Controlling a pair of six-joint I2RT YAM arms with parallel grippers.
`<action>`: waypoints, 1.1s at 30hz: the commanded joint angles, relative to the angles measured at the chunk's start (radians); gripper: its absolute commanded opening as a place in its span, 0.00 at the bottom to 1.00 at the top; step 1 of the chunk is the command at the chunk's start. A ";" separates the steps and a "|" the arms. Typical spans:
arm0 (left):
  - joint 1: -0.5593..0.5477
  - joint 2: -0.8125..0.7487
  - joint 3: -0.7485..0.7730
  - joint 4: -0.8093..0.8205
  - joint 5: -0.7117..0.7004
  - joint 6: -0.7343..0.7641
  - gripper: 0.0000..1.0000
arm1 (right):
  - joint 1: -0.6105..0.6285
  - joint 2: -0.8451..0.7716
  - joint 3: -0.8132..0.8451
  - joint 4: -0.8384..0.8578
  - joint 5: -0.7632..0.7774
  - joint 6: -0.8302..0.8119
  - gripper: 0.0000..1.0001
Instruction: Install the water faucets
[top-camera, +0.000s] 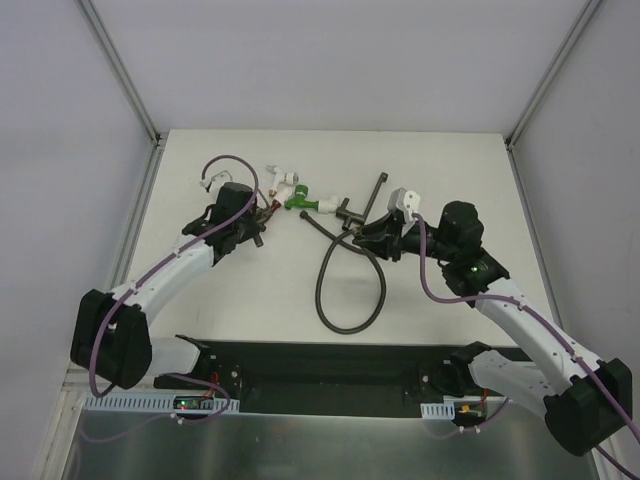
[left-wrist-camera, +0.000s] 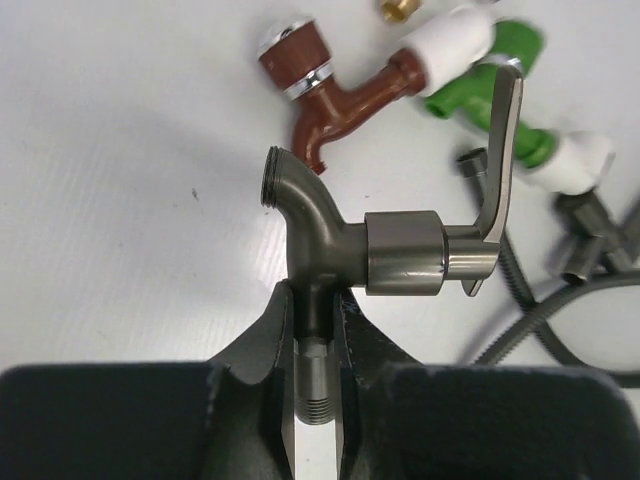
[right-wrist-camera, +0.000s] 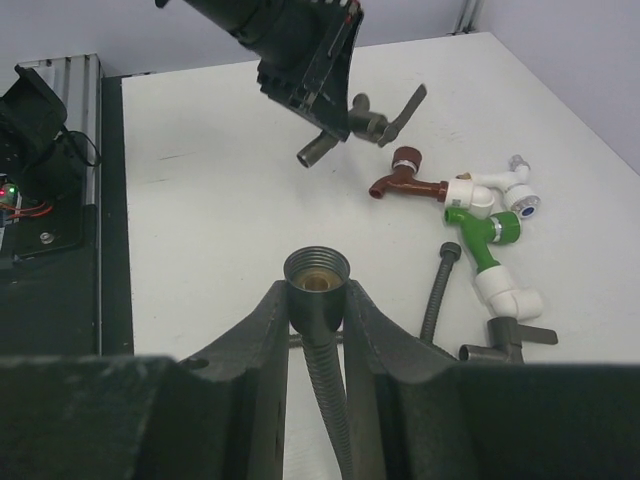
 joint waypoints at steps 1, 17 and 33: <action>-0.002 -0.149 0.090 0.030 0.046 0.125 0.00 | 0.046 0.020 0.065 0.056 0.017 -0.003 0.02; -0.003 -0.548 -0.001 0.734 0.547 0.409 0.00 | 0.212 0.193 0.255 0.114 0.074 0.071 0.02; -0.005 -0.345 0.053 1.433 0.843 0.149 0.00 | 0.207 0.335 0.479 0.203 -0.176 0.175 0.02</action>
